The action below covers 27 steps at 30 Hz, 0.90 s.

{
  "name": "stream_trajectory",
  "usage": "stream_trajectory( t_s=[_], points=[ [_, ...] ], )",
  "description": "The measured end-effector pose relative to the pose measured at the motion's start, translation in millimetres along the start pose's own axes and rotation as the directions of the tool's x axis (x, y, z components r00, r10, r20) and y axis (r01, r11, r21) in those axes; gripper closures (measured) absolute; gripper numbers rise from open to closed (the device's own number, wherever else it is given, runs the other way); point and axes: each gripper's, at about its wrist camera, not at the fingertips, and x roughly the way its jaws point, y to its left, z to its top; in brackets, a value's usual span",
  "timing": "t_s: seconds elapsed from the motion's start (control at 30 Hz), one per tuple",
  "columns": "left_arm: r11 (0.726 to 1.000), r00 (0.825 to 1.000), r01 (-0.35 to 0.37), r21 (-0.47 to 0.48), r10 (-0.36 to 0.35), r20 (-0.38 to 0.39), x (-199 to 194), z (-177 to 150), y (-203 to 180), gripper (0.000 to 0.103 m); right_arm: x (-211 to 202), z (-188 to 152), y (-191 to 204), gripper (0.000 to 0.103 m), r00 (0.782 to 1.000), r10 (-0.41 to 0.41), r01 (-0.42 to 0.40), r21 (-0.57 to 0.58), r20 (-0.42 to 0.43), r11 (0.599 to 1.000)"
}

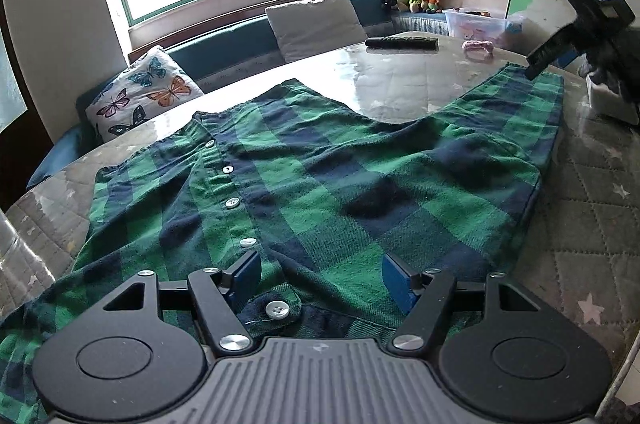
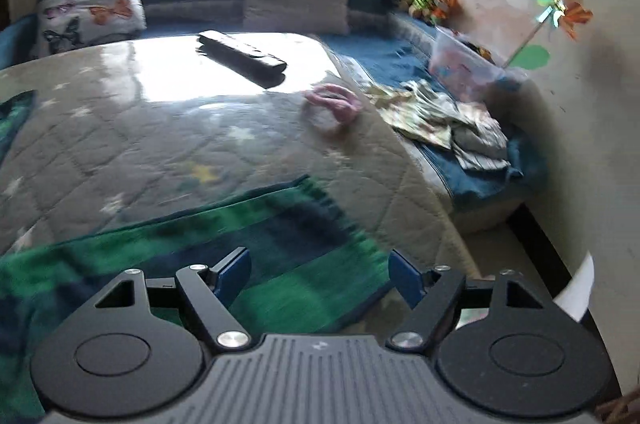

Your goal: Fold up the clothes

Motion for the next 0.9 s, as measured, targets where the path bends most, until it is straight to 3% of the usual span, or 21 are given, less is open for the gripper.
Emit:
stream_trajectory(
  t_s=[0.1, 0.27, 0.33, 0.4, 0.5, 0.63, 0.77, 0.83, 0.9],
  points=[
    [1.0, 1.0, 0.001, -0.002, -0.001, -0.002, 0, 0, 0, 0.033, 14, 10, -10, 0.025, 0.999, -0.01, 0.012, 0.031, -0.051, 0.999],
    [1.0, 1.0, -0.001, -0.003, 0.001, -0.005, 1, 1, 0, 0.031, 24, 11, -21, 0.029, 0.993, 0.046, -0.036, 0.093, -0.111, 0.995],
    [1.0, 1.0, -0.003, -0.004, 0.003, -0.006, 2, 1, 1, 0.031, 24, 11, -22, 0.04, 0.991, 0.067, -0.054, 0.107, -0.115, 0.993],
    [1.0, 1.0, -0.003, -0.004, 0.003, -0.006, 2, 1, 1, 0.03, 21, 12, -21, 0.063, 0.99, 0.08, -0.068, 0.11, -0.113, 0.992],
    [1.0, 1.0, -0.004, -0.004, 0.004, -0.005, 1, 0, 0, 0.029, 18, 13, -19, 0.089, 0.988, 0.109, -0.096, 0.119, -0.112, 0.988],
    [1.0, 1.0, -0.007, -0.006, 0.007, -0.004, 0, -1, 1, 0.029, 6, 12, -13, 0.099, 0.99, 0.12, -0.112, 0.1, -0.071, 0.989],
    [1.0, 1.0, -0.01, -0.008, 0.01, -0.003, 0, -1, 2, 0.028, -2, 16, -12, 0.098, 0.99, 0.134, -0.13, 0.089, -0.046, 0.988],
    [1.0, 1.0, -0.011, -0.01, 0.011, -0.001, -1, -1, 2, 0.028, -1, 21, -15, 0.088, 0.994, 0.104, -0.1, 0.089, -0.041, 0.991],
    [1.0, 1.0, -0.011, -0.013, 0.011, -0.002, -1, -2, 2, 0.027, 2, 25, -21, 0.06, 0.994, 0.098, -0.093, 0.101, -0.053, 0.991]
  ],
)
